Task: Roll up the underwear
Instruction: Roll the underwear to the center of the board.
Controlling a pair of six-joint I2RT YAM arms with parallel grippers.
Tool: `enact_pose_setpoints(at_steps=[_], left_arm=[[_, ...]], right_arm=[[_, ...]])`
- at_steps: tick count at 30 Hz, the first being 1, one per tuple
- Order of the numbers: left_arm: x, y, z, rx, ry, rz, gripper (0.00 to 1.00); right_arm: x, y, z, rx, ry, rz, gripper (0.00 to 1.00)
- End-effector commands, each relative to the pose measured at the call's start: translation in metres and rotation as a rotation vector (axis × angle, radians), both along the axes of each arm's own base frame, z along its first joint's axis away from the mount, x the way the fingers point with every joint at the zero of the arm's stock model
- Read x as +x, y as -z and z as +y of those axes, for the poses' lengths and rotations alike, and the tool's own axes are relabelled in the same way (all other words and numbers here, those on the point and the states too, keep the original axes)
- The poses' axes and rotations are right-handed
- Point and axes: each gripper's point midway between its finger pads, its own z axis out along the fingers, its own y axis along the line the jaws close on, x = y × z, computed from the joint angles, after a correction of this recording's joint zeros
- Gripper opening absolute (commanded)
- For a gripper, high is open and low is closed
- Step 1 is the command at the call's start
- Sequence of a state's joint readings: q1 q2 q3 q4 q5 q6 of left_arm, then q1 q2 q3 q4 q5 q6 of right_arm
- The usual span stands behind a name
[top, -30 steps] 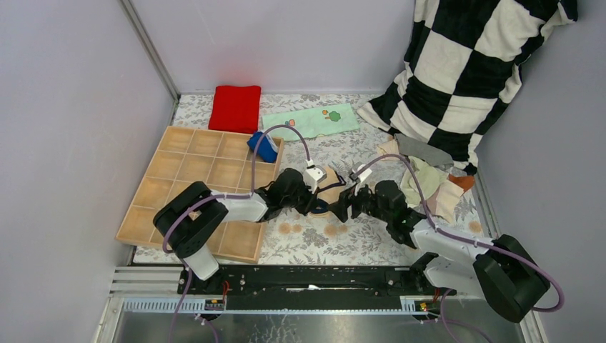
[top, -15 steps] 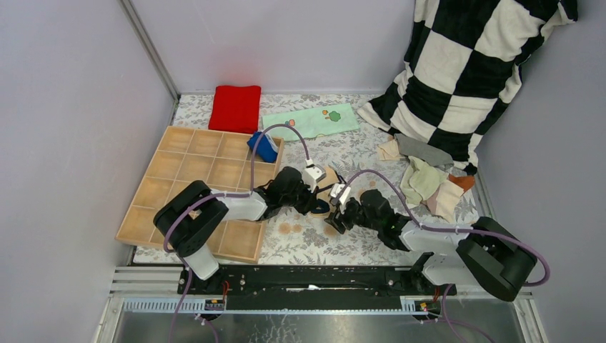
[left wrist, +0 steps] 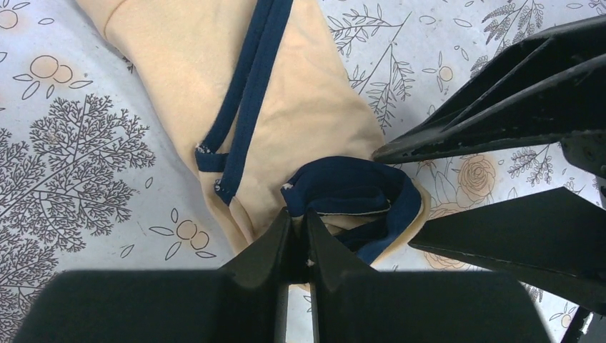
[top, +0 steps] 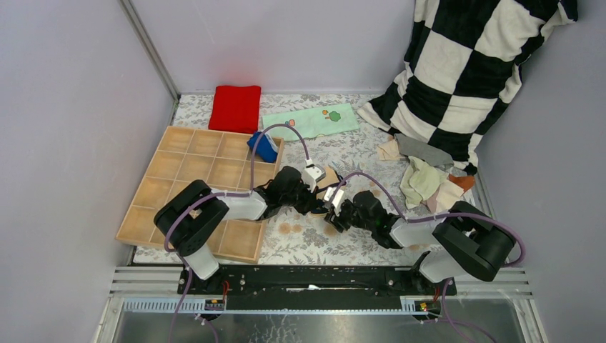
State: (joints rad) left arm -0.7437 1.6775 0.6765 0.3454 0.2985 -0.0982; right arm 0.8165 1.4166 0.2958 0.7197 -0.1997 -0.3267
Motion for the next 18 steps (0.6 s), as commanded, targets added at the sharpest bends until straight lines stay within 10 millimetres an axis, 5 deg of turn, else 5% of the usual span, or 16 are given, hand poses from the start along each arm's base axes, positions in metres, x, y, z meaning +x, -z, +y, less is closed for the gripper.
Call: enact_pose_setpoints(at_steps=[1,13,18], left_arm=[[0.002,0.004,-0.001,0.001,0.007,0.014,0.16],[0.002,0.004,-0.001,-0.003,0.007,0.021,0.18],[0.009,-0.002,0.003,-0.016,-0.040,0.007,0.32]], right_arm=[[0.017,-0.025,0.018,0.082,0.013,-0.090,0.52],[0.017,-0.019,0.021,0.142,0.074,-0.006,0.25],[0.014,-0.015,0.020,0.169,0.131,0.075,0.09]])
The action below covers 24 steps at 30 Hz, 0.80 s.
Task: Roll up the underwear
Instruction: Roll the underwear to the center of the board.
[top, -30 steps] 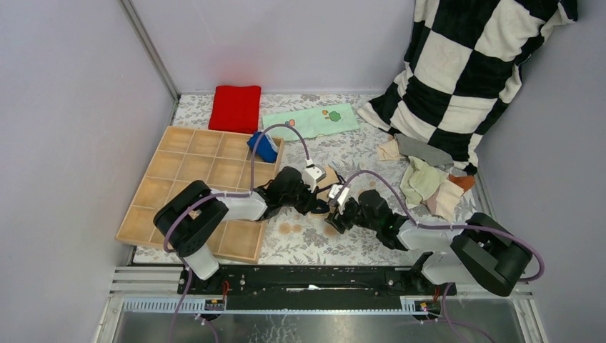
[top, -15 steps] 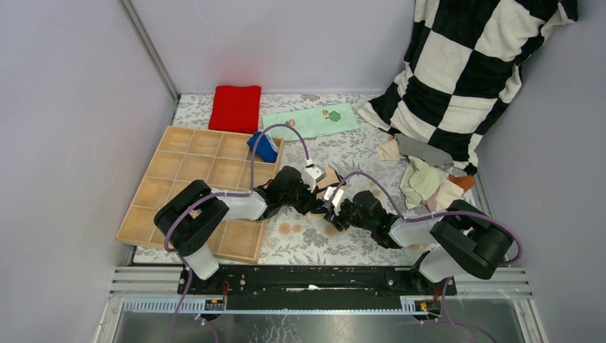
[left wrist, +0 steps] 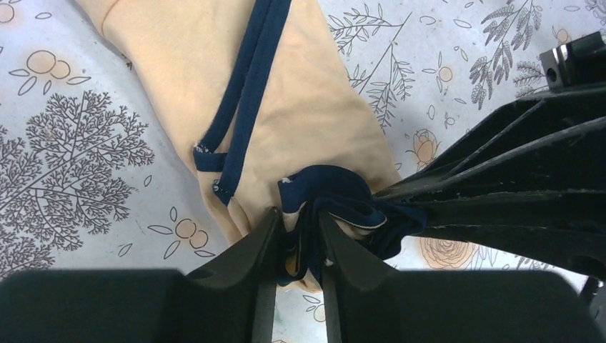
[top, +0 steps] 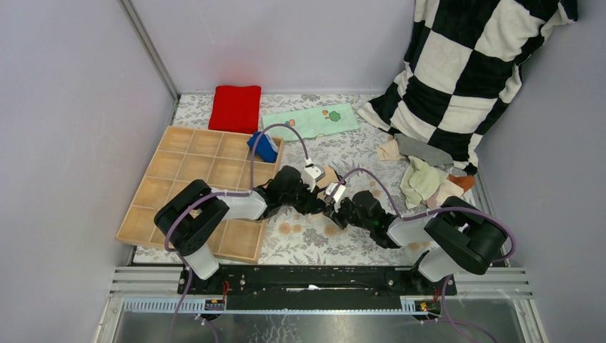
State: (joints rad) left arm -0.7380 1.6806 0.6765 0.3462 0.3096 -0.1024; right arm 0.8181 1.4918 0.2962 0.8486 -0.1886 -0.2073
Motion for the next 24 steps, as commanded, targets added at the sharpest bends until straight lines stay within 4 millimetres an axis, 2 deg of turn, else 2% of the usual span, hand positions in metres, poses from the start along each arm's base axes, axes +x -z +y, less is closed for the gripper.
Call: enact_pose_setpoints(at_steps=[1,3,6,10,14,18,24], left_arm=[[0.012,-0.008,0.004,-0.022,-0.057,-0.012,0.35],[0.021,-0.021,0.008,-0.043,-0.109,-0.042,0.45],[0.034,-0.040,0.015,-0.069,-0.178,-0.093,0.55],[0.043,-0.060,0.027,-0.082,-0.246,-0.157,0.60],[0.037,-0.075,0.033,-0.125,-0.262,-0.191,0.64],[0.022,-0.079,0.028,-0.175,-0.210,-0.173,0.65],[0.005,-0.066,0.028,-0.198,-0.174,-0.120,0.67]], right_arm=[[0.007,-0.013,0.009,0.087,0.079,0.045,0.06],[0.004,-0.010,0.009,0.105,0.100,0.095,0.02],[-0.001,-0.008,0.010,0.135,0.136,0.177,0.00],[-0.003,-0.008,0.007,0.179,0.209,0.264,0.00],[-0.002,-0.006,0.005,0.252,0.311,0.405,0.00],[-0.003,-0.002,0.004,0.319,0.396,0.543,0.00],[-0.004,0.004,0.000,0.392,0.514,0.684,0.00]])
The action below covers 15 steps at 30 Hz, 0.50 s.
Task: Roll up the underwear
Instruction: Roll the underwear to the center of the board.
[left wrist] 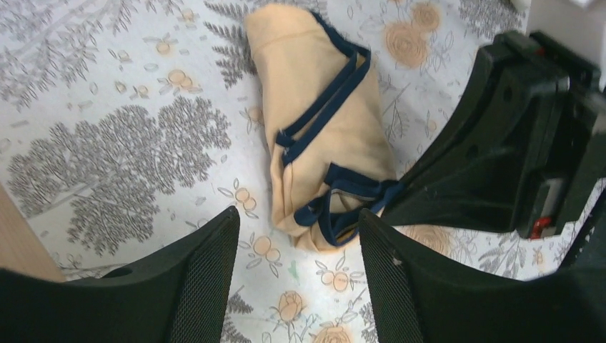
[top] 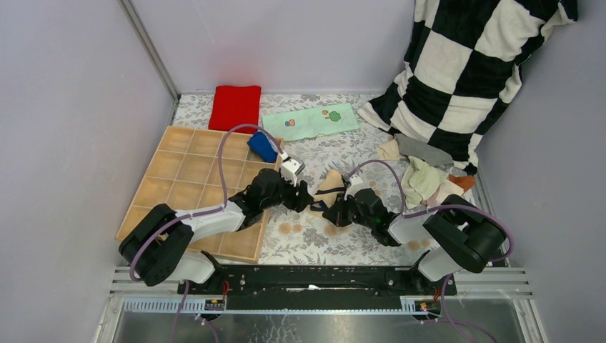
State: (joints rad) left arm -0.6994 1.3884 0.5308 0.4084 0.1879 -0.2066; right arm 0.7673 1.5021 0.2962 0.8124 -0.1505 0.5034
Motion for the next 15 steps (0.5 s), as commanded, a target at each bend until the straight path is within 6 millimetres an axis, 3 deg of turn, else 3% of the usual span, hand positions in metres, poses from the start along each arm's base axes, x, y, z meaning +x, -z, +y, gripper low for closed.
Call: enact_pose_setpoints(at_steps=[1,10,15], left_arm=[[-0.008,-0.003,-0.004,-0.069,0.029,0.002,0.67],[-0.015,0.002,-0.016,-0.112,0.061,0.032,0.73],[-0.013,0.016,-0.023,-0.078,0.080,0.058,0.73]], right_arm=[[0.002,0.001,0.000,0.091,0.134,0.163,0.00],[-0.001,0.018,-0.012,0.158,0.303,0.364,0.00],[-0.005,0.026,-0.016,0.186,0.339,0.428,0.00]])
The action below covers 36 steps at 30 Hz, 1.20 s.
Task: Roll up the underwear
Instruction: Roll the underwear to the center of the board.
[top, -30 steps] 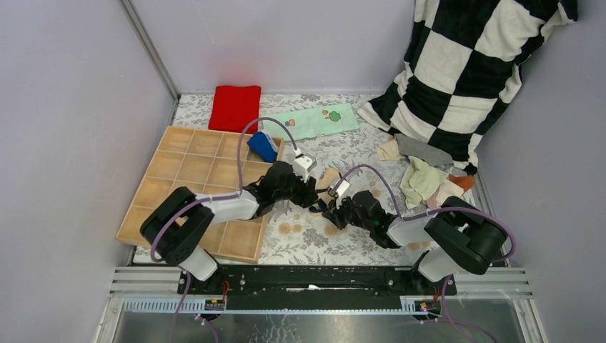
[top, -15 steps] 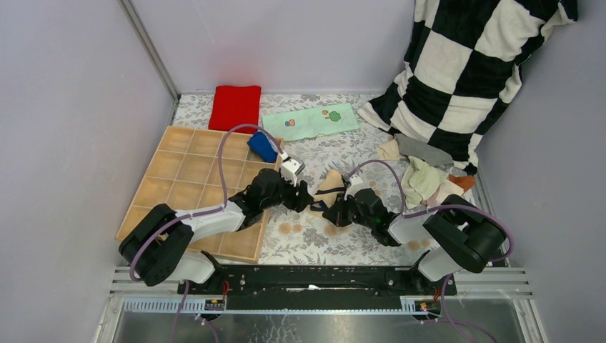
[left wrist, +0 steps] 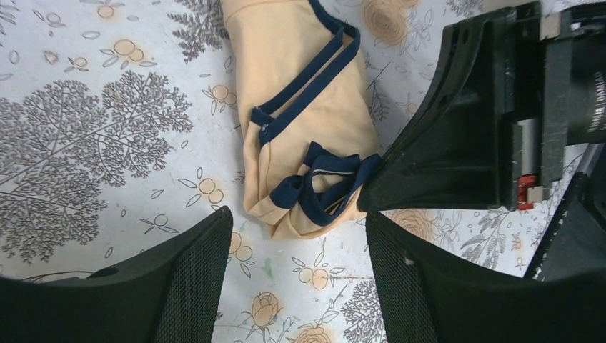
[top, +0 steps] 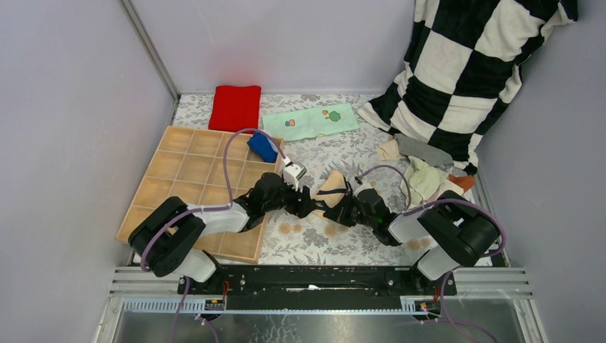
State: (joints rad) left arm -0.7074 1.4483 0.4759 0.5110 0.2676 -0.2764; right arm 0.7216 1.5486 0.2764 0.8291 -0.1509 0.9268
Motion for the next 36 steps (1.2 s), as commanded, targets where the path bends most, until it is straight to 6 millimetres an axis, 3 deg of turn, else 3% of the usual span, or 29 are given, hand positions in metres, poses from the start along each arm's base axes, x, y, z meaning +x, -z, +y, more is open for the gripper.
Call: enact_pose_setpoints(at_steps=[1,16,29,32,36], left_arm=[[0.006,0.000,-0.014,-0.013,0.029,-0.019,0.73],[0.019,0.016,-0.023,0.004,0.009,0.000,0.67],[0.015,0.028,-0.027,0.024,0.050,0.034,0.35],[0.015,0.030,-0.028,0.038,0.055,0.044,0.27],[0.017,0.036,-0.027,0.065,0.057,0.059,0.18]], right_arm=[[-0.006,0.020,-0.013,0.003,0.079,0.117,0.00],[-0.009,0.022,-0.010,0.034,0.041,0.163,0.00],[-0.007,0.021,-0.010,0.024,0.026,0.156,0.00],[-0.007,0.018,-0.007,0.020,0.000,0.141,0.07],[-0.004,0.005,-0.002,0.031,-0.039,0.093,0.23]])
